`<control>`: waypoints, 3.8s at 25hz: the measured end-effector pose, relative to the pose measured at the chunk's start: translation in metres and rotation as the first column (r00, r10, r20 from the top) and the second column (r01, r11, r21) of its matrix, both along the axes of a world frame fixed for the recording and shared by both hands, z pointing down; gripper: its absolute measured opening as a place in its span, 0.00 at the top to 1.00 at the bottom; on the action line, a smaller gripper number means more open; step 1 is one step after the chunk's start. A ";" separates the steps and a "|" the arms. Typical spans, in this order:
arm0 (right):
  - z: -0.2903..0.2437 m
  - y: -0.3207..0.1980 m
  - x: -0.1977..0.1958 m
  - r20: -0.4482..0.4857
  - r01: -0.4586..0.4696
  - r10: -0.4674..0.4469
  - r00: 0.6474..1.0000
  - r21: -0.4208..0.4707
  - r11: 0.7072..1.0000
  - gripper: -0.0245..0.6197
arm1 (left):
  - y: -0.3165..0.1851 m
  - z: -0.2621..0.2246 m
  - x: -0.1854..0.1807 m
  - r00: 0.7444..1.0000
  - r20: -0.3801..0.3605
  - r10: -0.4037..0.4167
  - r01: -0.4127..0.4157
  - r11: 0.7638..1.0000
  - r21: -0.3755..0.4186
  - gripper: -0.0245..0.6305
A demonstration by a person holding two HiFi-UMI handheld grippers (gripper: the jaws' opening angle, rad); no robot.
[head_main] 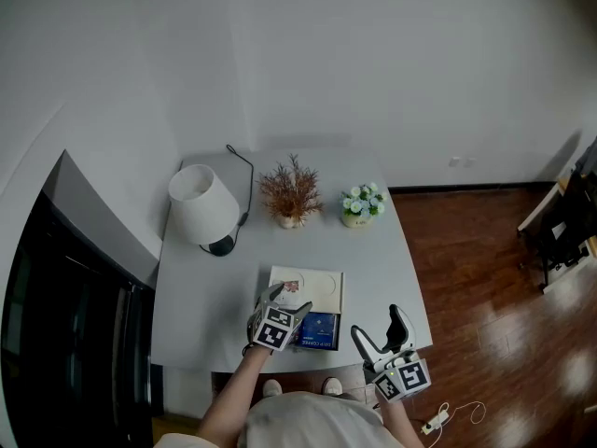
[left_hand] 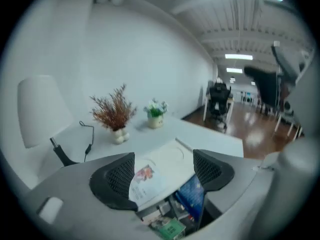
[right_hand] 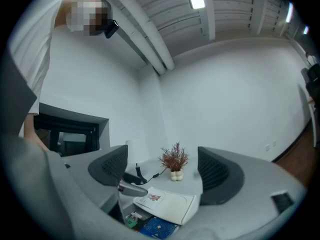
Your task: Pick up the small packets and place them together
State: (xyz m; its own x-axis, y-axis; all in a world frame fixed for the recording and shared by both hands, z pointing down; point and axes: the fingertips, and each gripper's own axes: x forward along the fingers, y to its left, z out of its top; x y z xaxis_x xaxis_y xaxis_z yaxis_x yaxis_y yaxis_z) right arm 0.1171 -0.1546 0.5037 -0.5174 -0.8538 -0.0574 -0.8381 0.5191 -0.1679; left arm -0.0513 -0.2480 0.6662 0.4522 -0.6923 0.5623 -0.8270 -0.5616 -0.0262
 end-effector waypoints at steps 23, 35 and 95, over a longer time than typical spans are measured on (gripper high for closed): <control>-0.011 -0.016 -0.055 0.046 0.135 -0.135 0.990 0.005 0.991 0.29 | 0.114 -0.131 -0.113 0.898 -0.295 -0.326 0.415 0.850 0.325 0.30; -0.008 -0.013 -0.060 0.038 0.142 -0.142 0.989 -0.007 0.990 0.29 | 0.100 -0.104 -0.106 0.931 -0.247 -0.267 0.328 0.911 0.250 0.33; 0.008 -0.001 -0.005 0.094 0.022 -0.017 0.995 -0.050 0.999 0.29 | 0.076 0.031 -0.045 0.951 0.309 0.023 0.019 0.991 -0.134 0.89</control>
